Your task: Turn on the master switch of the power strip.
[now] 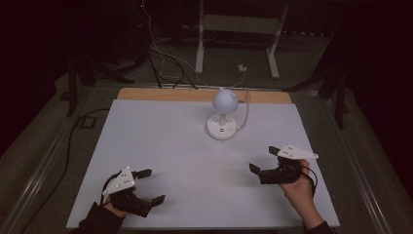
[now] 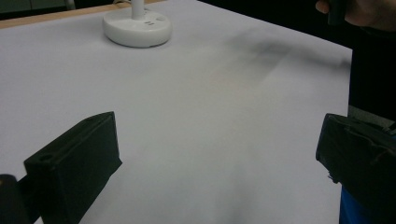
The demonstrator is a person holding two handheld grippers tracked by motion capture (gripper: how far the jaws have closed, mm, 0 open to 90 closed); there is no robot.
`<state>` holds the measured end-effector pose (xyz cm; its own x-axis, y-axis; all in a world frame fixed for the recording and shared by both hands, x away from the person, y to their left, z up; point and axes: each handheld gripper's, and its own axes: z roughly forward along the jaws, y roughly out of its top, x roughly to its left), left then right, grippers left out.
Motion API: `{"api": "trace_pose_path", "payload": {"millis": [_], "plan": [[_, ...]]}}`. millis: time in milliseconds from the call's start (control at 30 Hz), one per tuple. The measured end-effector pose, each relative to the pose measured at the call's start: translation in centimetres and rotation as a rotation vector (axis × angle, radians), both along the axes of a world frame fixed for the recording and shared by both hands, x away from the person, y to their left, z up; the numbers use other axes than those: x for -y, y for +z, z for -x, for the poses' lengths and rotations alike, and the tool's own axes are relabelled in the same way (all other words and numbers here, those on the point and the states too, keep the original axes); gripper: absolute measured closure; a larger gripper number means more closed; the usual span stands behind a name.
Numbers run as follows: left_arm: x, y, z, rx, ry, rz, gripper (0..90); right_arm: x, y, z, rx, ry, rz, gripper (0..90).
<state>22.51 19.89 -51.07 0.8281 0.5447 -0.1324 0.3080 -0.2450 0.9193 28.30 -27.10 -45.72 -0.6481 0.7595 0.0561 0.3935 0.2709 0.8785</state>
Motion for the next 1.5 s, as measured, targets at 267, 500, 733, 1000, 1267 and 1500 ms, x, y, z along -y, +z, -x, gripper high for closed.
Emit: {"api": "trace_pose_path", "payload": {"millis": [267, 500, 733, 1000, 1267, 1500], "plan": [[0.0, 0.0, 0.0, 0.0, 0.0, 0.001, 0.1, -0.6, 1.3, -1.1, 0.023, 0.018, -0.009, 0.0], [0.0, 0.0, 0.0, 0.001, 0.0, 0.0, 0.1, -1.1, 2.2, -2.0, 0.039, 0.043, -0.021, 0.0], [0.0, 0.0, 0.0, 0.001, 0.0, 0.001, 0.1, -1.7, 2.6, -2.9, 0.04, 0.071, -0.027, 0.0], [-0.1, 0.0, 0.0, 0.0, 0.001, 0.004, 0.1, -2.8, 2.6, -4.1, 0.067, 0.112, -0.007, 0.0], [-0.1, 0.1, 0.1, 0.001, 0.0, 0.006, 0.1, -4.0, 2.7, -5.3, 0.086, 0.164, 0.01, 0.0], [-0.1, 0.1, 0.1, 0.001, 0.001, 0.01, 0.1, -4.9, 2.7, -6.0, 0.141, 0.194, 0.001, 0.0]]}}
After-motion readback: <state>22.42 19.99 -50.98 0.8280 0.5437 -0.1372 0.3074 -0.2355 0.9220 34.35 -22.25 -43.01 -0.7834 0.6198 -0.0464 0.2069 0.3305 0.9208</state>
